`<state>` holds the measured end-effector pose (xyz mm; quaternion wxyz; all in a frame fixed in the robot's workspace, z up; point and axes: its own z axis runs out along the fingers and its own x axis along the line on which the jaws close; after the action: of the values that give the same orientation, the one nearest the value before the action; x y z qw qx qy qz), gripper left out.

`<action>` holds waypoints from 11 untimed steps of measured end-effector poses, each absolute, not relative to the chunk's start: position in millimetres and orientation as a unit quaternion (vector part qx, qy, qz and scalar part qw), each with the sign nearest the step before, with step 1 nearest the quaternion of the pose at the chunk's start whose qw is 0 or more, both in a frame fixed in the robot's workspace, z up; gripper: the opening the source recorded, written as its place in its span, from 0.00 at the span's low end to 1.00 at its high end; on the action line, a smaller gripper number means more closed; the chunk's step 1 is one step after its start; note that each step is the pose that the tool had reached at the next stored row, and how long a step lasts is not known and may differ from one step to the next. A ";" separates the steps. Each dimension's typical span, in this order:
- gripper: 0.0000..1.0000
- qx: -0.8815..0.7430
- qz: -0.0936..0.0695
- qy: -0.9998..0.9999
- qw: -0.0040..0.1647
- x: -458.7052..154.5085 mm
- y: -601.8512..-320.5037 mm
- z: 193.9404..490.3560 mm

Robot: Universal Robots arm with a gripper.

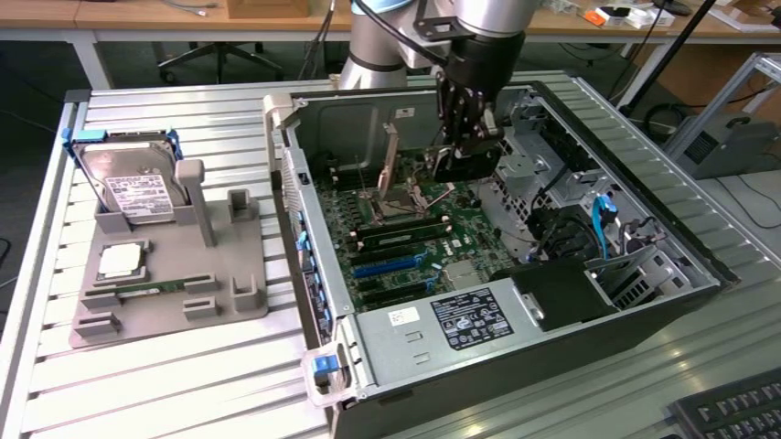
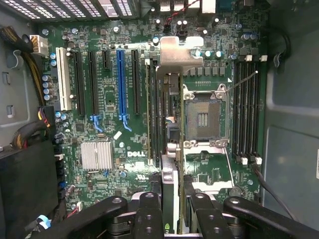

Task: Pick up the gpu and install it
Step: 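Insert the gpu into the slot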

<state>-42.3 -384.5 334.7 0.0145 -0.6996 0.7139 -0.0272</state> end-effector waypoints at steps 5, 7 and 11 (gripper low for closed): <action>0.27 -0.700 -0.027 0.714 0.015 -42.7 -385.2 333.1; 0.27 -0.700 -0.027 0.714 0.015 -42.9 -385.5 332.5; 0.27 -0.700 -0.027 0.714 0.015 -43.2 -386.0 330.9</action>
<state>-43.2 -386.0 330.9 0.0145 -0.6996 0.7139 -0.0272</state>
